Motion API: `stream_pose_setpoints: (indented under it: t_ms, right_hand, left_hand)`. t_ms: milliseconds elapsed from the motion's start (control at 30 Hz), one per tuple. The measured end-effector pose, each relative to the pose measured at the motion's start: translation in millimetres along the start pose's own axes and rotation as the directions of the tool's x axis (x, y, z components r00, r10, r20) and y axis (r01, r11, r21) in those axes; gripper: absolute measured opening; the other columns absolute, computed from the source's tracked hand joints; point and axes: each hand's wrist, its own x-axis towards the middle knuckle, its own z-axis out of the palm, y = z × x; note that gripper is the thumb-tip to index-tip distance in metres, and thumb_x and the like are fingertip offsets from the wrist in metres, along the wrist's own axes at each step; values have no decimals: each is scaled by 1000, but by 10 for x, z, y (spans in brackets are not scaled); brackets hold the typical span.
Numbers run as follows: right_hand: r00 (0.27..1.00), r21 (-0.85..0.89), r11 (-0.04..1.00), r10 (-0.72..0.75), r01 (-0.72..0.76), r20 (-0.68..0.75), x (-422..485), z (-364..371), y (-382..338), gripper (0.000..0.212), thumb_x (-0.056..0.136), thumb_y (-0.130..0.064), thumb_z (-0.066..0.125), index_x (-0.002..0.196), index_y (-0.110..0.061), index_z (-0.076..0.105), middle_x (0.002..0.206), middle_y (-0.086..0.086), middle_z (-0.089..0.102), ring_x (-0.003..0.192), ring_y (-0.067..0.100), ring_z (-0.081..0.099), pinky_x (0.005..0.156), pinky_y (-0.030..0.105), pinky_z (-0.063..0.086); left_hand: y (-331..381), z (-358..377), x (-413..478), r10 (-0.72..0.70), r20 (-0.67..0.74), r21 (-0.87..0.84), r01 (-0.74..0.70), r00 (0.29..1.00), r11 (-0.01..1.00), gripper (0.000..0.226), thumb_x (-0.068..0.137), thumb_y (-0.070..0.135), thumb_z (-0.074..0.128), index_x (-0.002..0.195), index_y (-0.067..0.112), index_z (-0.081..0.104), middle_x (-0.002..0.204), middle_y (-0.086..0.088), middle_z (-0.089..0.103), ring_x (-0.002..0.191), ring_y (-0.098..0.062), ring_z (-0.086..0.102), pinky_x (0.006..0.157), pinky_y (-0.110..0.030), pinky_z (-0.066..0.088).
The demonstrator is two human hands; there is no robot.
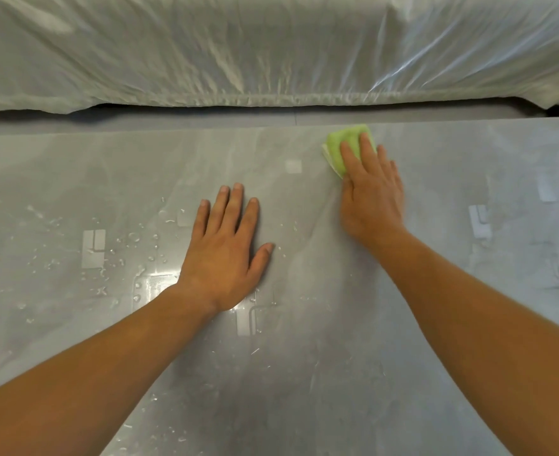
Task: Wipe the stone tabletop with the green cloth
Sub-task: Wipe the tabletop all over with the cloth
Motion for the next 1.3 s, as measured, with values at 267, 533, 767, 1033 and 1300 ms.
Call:
stream_pose_setpoints:
  t_ms: [267, 533, 767, 1033, 1300]
  right_hand:
    - [932, -32, 934, -353, 356, 88, -556, 73, 56, 63, 93, -19, 39, 154, -32, 27, 165, 0, 16, 151, 33, 16, 122, 49, 15]
    - [968, -17, 969, -245, 246, 49, -1102, 244, -331, 70, 91, -16, 45, 155, -32, 22, 167, 0, 9, 152, 34, 10, 123, 47, 12]
    - [999, 22, 999, 40, -40, -1, -814, 94, 110, 69, 91, -15, 44, 155, -33, 24, 166, 1, 11, 151, 35, 13, 122, 45, 10]
    - [902, -11, 907, -417, 421, 111, -1493, 213, 18, 70, 91, -14, 47, 154, -33, 26, 166, -2, 11, 152, 32, 11, 122, 50, 14]
    - [968, -2, 969, -247, 247, 47, -1675, 218, 38, 75, 88, -13, 49, 157, -29, 21, 167, 3, 6, 152, 35, 6, 123, 50, 12]
  left_hand:
    - [54, 17, -7, -27, -7, -9, 27, 1000, 1000, 73, 99, 60, 23, 159, 19, 11, 166, -11, -9, 152, -26, -17, 122, -51, -6]
    - [80, 20, -141, -68, -66, -119, 60, 995, 991, 65, 99, 52, 32, 154, 18, 29, 166, -11, 8, 154, -26, -3, 123, -50, -1]
    - [142, 122, -403, -128, -61, -64, 124, 990, 990, 64, 98, 51, 31, 153, 19, 29, 166, -14, 7, 154, -28, -4, 122, -52, -1]
    - [295, 113, -596, -205, -20, -68, 203, 979, 977, 70, 95, 56, 28, 156, 22, 24, 167, -13, 2, 153, -29, -8, 122, -52, -3]
    - [362, 104, -714, -255, 38, -44, 256, 966, 966, 73, 93, 61, 25, 158, 28, 14, 167, -9, -8, 152, -27, -16, 122, -50, -7]
